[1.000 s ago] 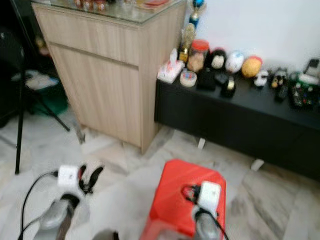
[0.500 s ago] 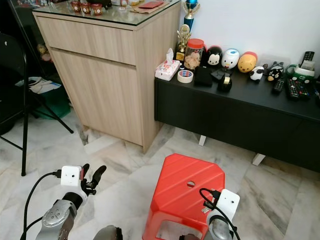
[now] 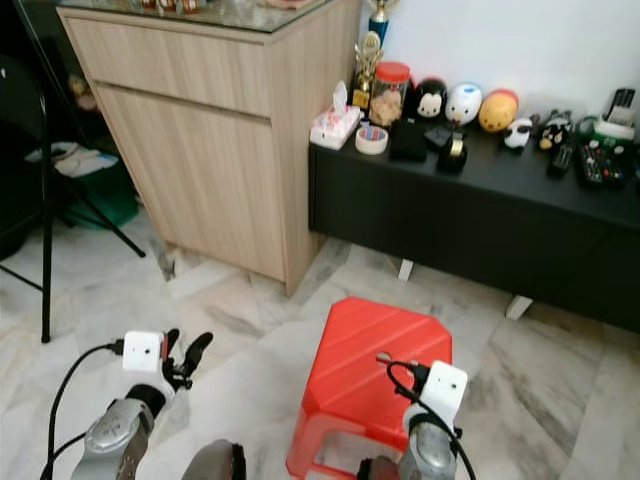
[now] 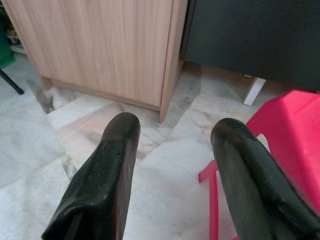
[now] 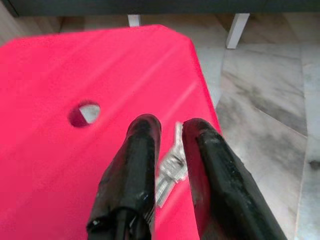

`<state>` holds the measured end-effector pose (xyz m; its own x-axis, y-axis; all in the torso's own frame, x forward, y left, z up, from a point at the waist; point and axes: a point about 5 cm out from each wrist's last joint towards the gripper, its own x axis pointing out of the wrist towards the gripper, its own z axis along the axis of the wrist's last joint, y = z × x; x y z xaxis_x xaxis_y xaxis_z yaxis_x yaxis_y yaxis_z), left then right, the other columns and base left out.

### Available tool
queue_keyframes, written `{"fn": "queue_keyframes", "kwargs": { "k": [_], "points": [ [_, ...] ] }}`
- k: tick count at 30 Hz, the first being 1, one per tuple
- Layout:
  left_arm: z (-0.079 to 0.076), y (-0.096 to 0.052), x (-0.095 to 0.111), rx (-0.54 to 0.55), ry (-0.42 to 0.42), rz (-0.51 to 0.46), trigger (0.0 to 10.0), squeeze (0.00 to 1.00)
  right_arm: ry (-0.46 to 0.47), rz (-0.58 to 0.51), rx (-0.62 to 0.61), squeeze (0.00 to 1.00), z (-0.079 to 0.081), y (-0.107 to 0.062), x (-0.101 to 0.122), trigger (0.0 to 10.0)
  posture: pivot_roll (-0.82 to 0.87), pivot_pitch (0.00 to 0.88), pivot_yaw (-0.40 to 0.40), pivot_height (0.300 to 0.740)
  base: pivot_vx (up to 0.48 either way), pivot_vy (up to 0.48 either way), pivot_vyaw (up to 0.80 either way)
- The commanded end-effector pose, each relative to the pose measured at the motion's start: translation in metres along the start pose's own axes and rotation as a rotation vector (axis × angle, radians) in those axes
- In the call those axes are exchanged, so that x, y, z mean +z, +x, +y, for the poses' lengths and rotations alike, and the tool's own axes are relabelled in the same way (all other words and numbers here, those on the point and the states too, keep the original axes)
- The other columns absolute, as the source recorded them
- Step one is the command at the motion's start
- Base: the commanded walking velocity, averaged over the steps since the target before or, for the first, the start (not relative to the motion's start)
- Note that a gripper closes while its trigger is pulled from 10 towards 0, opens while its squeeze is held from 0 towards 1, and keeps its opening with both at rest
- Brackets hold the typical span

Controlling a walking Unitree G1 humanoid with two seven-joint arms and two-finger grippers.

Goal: Hang keys on a hook

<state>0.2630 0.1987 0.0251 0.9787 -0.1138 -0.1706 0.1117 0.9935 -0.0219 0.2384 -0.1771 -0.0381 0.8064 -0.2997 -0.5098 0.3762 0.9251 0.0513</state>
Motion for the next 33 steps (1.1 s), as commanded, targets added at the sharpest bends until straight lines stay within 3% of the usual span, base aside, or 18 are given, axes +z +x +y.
{"fn": "queue_keyframes", "kwargs": {
  "k": [1,8,13,17,23,29,33],
  "points": [
    [-0.001,-0.001,-0.003,-0.003,0.003,0.015,10.0,0.00,-0.016,0.040,-0.015,0.00,-0.002,0.001,-0.003,10.0,0.05,0.046,-0.039,0.607,0.000,0.000,0.00],
    [-0.002,-0.001,-0.004,-0.004,0.008,0.019,10.0,0.00,-0.002,0.024,0.003,0.00,0.004,0.009,0.012,10.0,0.06,0.051,-0.036,0.607,0.000,0.000,0.00],
    [-0.001,-0.001,-0.004,-0.004,0.014,0.017,10.0,0.00,-0.019,0.086,0.011,0.00,0.009,0.013,0.014,10.0,0.06,0.055,-0.035,0.607,0.000,0.000,0.00],
    [0.000,-0.001,-0.003,-0.009,0.022,0.016,10.0,0.00,-0.051,0.132,0.135,0.00,0.028,0.015,0.017,10.0,0.07,0.062,-0.029,0.607,0.000,0.000,0.00],
    [0.005,-0.001,-0.010,-0.006,0.031,0.048,10.0,0.00,-0.071,0.189,0.187,0.00,0.043,0.015,0.018,10.0,0.08,0.070,-0.027,0.607,0.000,0.000,0.00],
    [0.010,-0.003,-0.017,-0.004,0.037,0.079,10.0,0.00,-0.055,0.229,0.219,0.00,0.047,0.015,0.018,10.0,0.09,0.079,-0.023,0.607,0.000,0.000,0.00],
    [0.014,-0.004,-0.020,0.004,0.033,0.090,10.0,0.00,-0.074,0.188,0.222,0.00,0.049,0.016,0.024,10.0,0.09,0.092,-0.021,0.607,0.000,0.000,0.00]
  ]
}}
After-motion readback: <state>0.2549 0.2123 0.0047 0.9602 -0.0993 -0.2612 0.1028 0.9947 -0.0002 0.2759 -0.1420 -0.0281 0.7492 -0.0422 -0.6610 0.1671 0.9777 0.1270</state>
